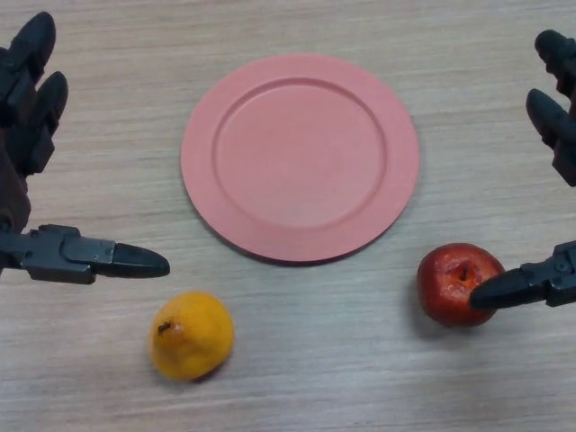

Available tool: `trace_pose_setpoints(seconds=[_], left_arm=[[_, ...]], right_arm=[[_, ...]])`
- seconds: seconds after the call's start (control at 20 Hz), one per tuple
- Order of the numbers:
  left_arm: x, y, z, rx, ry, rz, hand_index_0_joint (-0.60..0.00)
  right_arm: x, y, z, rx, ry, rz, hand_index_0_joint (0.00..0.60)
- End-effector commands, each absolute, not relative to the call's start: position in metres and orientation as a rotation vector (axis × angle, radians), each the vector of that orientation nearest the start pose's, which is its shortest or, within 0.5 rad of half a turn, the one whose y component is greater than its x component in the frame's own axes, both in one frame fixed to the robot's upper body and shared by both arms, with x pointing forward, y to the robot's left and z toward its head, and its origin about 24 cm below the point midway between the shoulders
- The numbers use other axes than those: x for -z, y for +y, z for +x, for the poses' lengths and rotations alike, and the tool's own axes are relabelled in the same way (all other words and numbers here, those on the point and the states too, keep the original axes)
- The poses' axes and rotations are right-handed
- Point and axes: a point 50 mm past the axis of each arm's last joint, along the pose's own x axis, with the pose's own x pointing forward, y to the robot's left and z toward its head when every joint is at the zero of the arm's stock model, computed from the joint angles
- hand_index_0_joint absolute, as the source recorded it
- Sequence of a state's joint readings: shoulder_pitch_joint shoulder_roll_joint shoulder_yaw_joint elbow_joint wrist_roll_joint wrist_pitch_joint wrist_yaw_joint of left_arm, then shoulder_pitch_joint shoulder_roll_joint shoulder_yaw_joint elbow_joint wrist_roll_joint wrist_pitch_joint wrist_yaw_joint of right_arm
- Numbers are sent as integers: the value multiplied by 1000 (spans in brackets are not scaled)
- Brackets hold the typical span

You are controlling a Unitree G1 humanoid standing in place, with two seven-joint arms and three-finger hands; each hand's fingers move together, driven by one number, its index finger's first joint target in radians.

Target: Pick up the red apple and place it on the plate

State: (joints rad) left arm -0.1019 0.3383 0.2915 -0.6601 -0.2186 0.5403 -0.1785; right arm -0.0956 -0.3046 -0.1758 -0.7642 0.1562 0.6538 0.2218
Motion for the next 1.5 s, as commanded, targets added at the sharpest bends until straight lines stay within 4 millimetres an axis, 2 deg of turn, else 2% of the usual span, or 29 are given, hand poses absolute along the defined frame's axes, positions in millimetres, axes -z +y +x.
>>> trace_pose_setpoints(seconds=[0.05,0.2,0.35,0.65,0.8,0.95,1.0,1.05,1.1,1.2,1.35,1.45,1.5], left_arm=[[-221,224,218,27,-496,302,0],[-215,230,218,-13,-485,259,0],[-210,234,222,-45,-503,235,0],[-207,234,228,-28,-494,296,0],[-213,226,223,-1,-553,280,0],[-220,224,219,12,-569,270,0],[-220,224,219,11,-570,272,0],[-220,225,219,11,-570,273,0],[-220,225,218,7,-579,277,0],[-221,230,214,-24,-608,266,0],[-221,234,213,-32,-591,232,0],[-224,239,211,-22,-564,214,0],[-228,242,208,-39,-583,178,0]], right_arm=[[-211,-187,212,-138,-411,-251,0],[-207,-183,204,-187,-367,-245,0],[-200,-181,204,-155,-374,-225,0],[-159,-185,218,-115,-410,-340,0],[-133,-186,224,-161,-353,-397,0],[-116,-183,228,-197,-285,-407,0],[-113,-183,230,-193,-277,-412,150],[-111,-183,232,-187,-268,-415,250],[-105,-184,238,-155,-235,-424,399],[-90,-185,251,-111,-163,-487,599],[-83,-190,260,-68,-148,-586,600],[-89,-193,266,-55,-138,-624,600],[-103,-191,270,-54,-153,-611,600]])
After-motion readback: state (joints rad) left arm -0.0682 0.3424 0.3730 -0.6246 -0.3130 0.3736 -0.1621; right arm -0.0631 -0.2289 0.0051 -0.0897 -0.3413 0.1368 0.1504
